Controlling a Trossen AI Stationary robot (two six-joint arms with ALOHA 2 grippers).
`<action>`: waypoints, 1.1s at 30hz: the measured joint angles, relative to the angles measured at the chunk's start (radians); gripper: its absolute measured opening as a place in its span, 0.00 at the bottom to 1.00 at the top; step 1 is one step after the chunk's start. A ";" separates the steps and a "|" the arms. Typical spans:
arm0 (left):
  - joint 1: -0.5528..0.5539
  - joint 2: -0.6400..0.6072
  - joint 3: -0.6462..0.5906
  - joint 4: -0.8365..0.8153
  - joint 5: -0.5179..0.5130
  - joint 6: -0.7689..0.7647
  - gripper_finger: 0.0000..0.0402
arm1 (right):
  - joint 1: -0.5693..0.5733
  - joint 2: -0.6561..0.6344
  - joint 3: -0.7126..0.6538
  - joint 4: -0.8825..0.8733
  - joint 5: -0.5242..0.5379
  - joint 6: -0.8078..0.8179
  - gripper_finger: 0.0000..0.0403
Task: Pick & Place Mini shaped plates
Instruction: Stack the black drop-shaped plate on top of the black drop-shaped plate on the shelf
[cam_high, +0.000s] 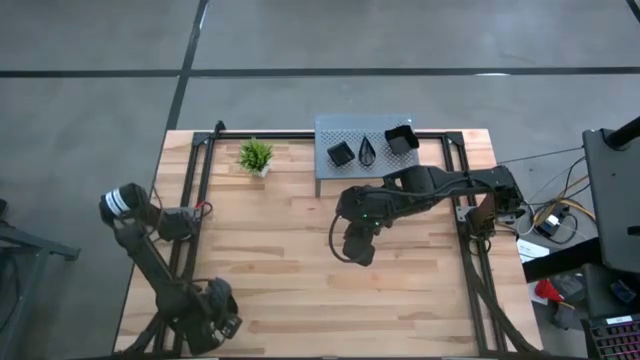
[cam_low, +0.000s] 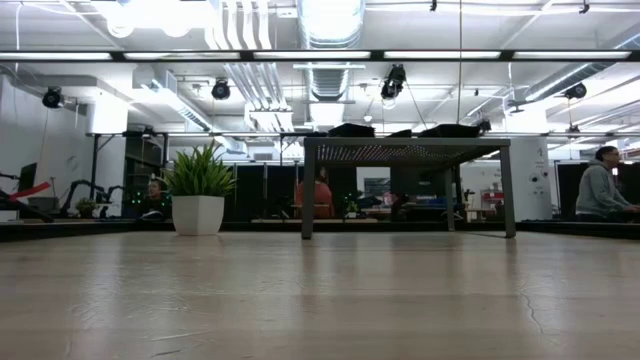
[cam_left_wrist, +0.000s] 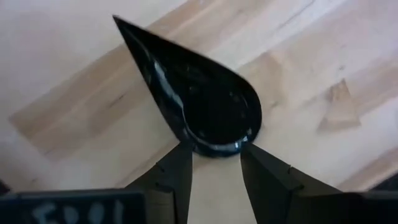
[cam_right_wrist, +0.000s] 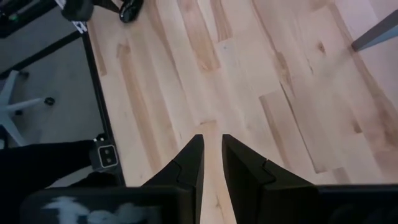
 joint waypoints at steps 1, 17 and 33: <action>0.000 0.008 0.002 -0.001 -0.010 0.000 0.32 | 0.000 0.000 0.000 0.002 -0.002 0.007 0.13; 0.008 0.020 0.047 -0.014 -0.041 0.031 0.32 | 0.002 0.000 0.000 0.030 -0.060 0.025 0.13; 0.004 0.015 0.041 -0.173 0.056 0.001 0.32 | 0.002 0.000 0.000 0.038 -0.059 0.016 0.13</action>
